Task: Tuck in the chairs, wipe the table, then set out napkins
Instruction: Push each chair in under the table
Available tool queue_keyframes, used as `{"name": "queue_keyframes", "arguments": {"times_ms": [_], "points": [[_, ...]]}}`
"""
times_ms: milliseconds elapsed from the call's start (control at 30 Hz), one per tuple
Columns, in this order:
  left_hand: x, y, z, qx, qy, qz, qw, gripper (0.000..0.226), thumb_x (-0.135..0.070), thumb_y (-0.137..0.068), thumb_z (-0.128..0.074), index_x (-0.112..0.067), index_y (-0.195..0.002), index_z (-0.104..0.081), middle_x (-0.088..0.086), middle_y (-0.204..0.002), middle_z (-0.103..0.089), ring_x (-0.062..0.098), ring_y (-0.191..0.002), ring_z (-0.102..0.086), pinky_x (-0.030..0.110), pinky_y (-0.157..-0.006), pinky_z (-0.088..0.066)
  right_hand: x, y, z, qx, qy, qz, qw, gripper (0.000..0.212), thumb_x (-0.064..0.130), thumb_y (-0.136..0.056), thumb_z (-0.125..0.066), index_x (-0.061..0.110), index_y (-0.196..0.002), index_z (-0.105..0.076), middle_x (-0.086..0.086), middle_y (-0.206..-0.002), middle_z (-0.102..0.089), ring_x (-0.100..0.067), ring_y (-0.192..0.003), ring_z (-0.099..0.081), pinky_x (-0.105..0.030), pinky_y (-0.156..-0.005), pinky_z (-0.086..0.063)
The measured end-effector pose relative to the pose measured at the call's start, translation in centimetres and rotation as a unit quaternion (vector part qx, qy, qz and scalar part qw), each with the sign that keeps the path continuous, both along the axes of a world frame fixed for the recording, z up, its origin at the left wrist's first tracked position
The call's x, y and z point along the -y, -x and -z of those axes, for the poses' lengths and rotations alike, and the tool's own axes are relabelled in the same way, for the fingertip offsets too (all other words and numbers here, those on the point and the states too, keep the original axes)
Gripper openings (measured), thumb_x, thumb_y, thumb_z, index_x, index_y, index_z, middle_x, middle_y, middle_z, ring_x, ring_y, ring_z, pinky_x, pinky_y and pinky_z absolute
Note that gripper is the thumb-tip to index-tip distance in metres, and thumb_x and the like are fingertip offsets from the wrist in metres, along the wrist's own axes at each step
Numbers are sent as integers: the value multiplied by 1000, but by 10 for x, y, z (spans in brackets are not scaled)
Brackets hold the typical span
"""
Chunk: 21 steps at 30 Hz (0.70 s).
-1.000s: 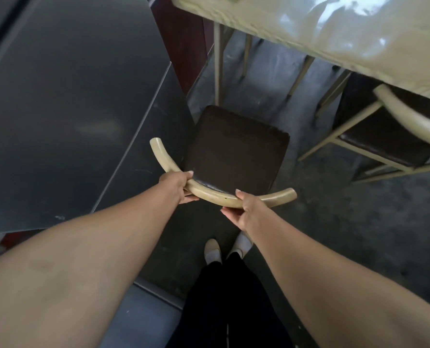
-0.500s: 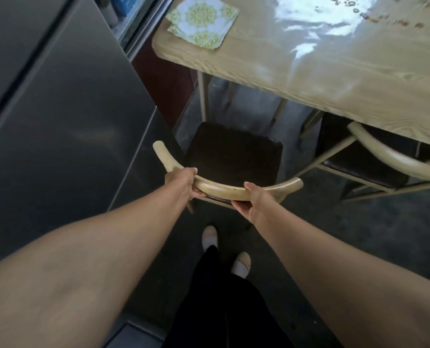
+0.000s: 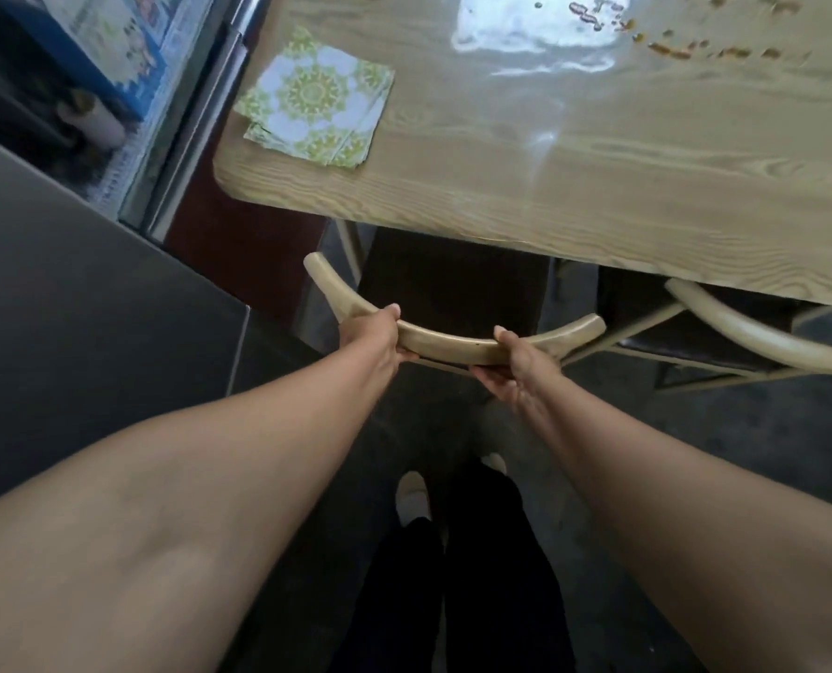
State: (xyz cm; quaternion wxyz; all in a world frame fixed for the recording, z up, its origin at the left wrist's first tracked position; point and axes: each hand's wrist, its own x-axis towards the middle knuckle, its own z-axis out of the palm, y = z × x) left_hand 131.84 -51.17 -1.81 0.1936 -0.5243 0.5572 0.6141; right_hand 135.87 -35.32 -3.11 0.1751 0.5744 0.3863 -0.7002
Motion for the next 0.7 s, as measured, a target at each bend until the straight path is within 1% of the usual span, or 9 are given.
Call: {"name": "queue_keyframes", "arguments": {"times_ms": [100,200,267,333,500,533,600,633,700], "points": [[-11,31,11,-13,-9,0,1000,52,-14,-86,-69,-2,-131,-47,17,-114,-58,40,-104,-63,54,-72,-59,-11,33,10,-19,-13,-6,1000,61,17,-84,-74,3,-134,-43,-25,-124,-59,-37,-99,-66,-42,-75,-59],[-20,55,23,-17,-10,-1,1000,50,-14,-86,-70,-1,-129,-50,19,-114,-60,38,-99,-65,51,-66,-60,-21,57,19,-29,-19,-13,999,44,15,-84,-74,2,-119,-50,-26,-121,-61,-34,-87,-66,-40,-72,-57],[-26,69,31,-19,-9,-2,1000,48,-16,-85,-71,0,-126,-52,19,-107,-62,36,-92,-67,48,-60,-61,-28,72,25,-29,-16,-10,999,34,14,-84,-74,3,-109,-53,-26,-120,-62,-35,-89,-65,-41,-74,-57],[-31,77,39,-21,-13,-5,1000,45,-16,-85,-71,2,-123,-54,19,-102,-63,36,-88,-67,46,-58,-61,-34,79,31,-30,-19,-7,999,32,13,-85,-73,2,-106,-52,-26,-120,-62,-35,-91,-65,-41,-74,-57],[-33,79,38,-4,-18,21,1000,45,-20,-88,-68,0,-124,-51,18,-109,-63,35,-92,-67,45,-62,-61,-46,81,29,-27,0,-66,997,28,14,-87,-70,1,-101,-50,-27,-120,-61,-39,-104,-65,-43,-78,-56],[-30,82,34,4,-30,42,999,44,-21,-89,-67,-2,-125,-50,17,-109,-63,33,-91,-66,45,-63,-61,-48,84,26,-23,8,-87,996,28,15,-89,-68,0,-105,-50,-26,-122,-60,-39,-105,-65,-42,-79,-56],[-25,88,27,31,-42,76,996,42,-25,-91,-63,-4,-126,-51,17,-111,-62,34,-97,-65,48,-65,-59,-51,91,21,1,22,-130,991,38,17,-92,-64,0,-122,-48,-24,-126,-59,-35,-101,-65,-41,-79,-55],[-24,91,26,43,-43,83,995,40,-27,-93,-61,-5,-126,-52,17,-112,-62,36,-101,-64,50,-65,-59,-52,94,20,15,26,-151,988,42,19,-94,-62,1,-129,-46,-22,-124,-60,-32,-93,-67,-40,-76,-55],[-23,95,26,54,-24,85,995,37,-29,-96,-56,-6,-125,-52,17,-113,-63,38,-102,-64,52,-63,-58,-51,96,18,37,19,-193,980,44,23,-95,-60,3,-132,-46,-20,-108,-64,-28,-74,-65,-39,-64,-60]]}}
